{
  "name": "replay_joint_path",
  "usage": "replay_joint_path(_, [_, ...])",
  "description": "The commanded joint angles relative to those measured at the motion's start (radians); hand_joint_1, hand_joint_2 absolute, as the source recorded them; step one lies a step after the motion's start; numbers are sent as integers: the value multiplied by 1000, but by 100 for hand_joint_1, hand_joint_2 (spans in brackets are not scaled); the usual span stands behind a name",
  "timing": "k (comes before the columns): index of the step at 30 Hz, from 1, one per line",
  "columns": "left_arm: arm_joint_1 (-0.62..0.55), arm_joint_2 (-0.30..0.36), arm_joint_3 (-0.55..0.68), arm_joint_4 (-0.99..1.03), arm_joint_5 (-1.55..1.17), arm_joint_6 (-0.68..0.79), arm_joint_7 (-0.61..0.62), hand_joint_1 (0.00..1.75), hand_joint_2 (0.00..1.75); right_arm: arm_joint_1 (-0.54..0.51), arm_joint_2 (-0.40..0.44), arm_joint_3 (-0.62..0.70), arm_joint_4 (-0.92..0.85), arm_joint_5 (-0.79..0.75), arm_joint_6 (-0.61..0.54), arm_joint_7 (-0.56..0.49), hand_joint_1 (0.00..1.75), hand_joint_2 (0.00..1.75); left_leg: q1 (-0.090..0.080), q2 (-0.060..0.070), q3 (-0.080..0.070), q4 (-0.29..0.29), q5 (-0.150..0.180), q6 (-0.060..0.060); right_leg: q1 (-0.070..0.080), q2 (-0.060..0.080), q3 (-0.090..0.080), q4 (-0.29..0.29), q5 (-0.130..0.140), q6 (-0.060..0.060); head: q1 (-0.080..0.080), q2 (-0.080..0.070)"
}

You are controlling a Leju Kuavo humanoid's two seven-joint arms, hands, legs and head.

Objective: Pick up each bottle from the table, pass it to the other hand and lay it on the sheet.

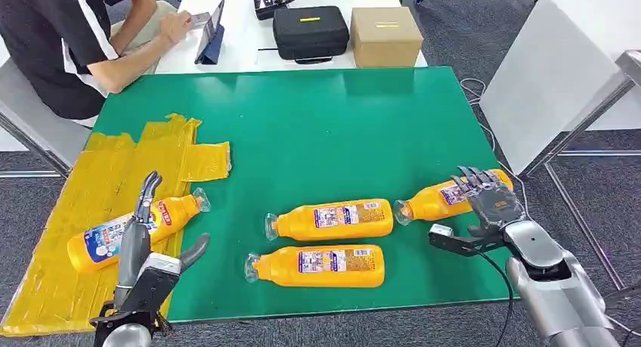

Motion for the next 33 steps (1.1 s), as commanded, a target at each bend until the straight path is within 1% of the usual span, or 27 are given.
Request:
replay_joint_path(1, [-57, 0, -14, 127, 19, 8, -11, 0, 175, -180, 26, 114, 338, -18, -20, -43, 0, 175, 0, 4, 4, -2, 0, -3, 0, 3, 4, -2, 1, 0, 0, 0])
replay_joint_path(3, [-57, 0, -14, 127, 19, 8, -11, 0, 175, -180, 26, 114, 338, -18, -20, -43, 0, 175, 0, 3, 2, -1, 0, -2, 0, 2, 2, -2, 1, 0, 0, 0])
replay_joint_path(5, [-55, 2, -14, 122, 27, 9, -13, 0, 175, -205, 25, 132, 365, -21, -10, -48, 0, 175, 0, 2, 4, -1, -1, -3, 0, 2, 4, -2, 0, 0, 0, 0])
replay_joint_path(6, [-55, 2, -15, 123, 29, 9, -14, 0, 175, -226, 28, 145, 399, -21, -2, -54, 0, 175, 0, 1, 4, -2, -1, -3, 0, 1, 4, -2, 0, 0, 0, 0])
replay_joint_path(7, [-55, 4, -19, 123, 52, -7, -22, 0, 175, -267, 34, 173, 469, -14, -4, -62, 0, 175, 0, 3, 3, -1, -1, -2, 0, 3, 3, -1, 0, 0, 0, 0])
replay_joint_path(8, [-54, 5, -24, 122, 55, -12, -29, 0, 175, -281, 38, 179, 495, -14, 4, -62, 0, 175, 0, 2, 2, -1, 0, -2, 0, 2, 2, -1, 1, 0, 0, 0])
replay_joint_path(9, [-52, 1, -30, 121, 57, -17, -35, 0, 175, -309, 49, 196, 541, -10, 11, -71, 0, 175, 0, 4, 3, -1, -1, -3, 0, 4, 3, -1, 1, 0, 0, 0])
replay_joint_path(12, [-41, -14, -39, 105, 42, -25, -33, 0, 175, -376, 73, 233, 641, -2, -5, -78, 0, 175, 0, 5, 4, -1, -1, -3, 0, 4, 3, -2, 1, 0, 0, 0])
replay_joint_path(14, [-42, -20, -43, 105, 32, -31, -28, 0, 175, -419, 90, 250, 687, -5, 8, -80, 0, 175, 0, 4, 3, -1, 0, -2, 0, 4, 2, -1, 1, 0, 0, 0])
replay_joint_path(15, [-43, -22, -43, 107, 30, -31, -27, 0, 175, -435, 99, 257, 706, -6, 16, -78, 0, 175, 1, 7, 4, -1, 0, -3, 1, 6, 3, -2, 2, 0, 0, 0])
replay_joint_path(20, [-44, -21, -41, 113, 29, -31, -28, 0, 175, -447, 106, 266, 727, -5, 21, -75, 0, 175, 0, 4, 4, -1, 1, -2, 0, 3, 4, -1, 2, 0, 0, 0])
replay_joint_path(23, [-45, -25, -41, 119, 26, -32, -30, 0, 175, -475, 127, 271, 786, -20, 75, -66, 0, 175, 0, 4, 5, -1, 1, 0, 0, 3, 5, -1, 2, 1, 0, 0])
replay_joint_path(27, [-45, -25, -41, 119, 26, -32, -30, 0, 175, -475, 127, 271, 786, -20, 75, -66, 0, 175, 1, 5, 8, -2, 1, -1, 1, 5, 6, -2, 3, 1, 0, 0])
replay_joint_path(33, [-45, -25, -41, 119, 26, -32, -30, 0, 175, -475, 127, 271, 786, -20, 75, -66, 0, 175, 1, 4, 9, -1, 2, -2, 0, 4, 8, -2, 3, 2, 0, 0])
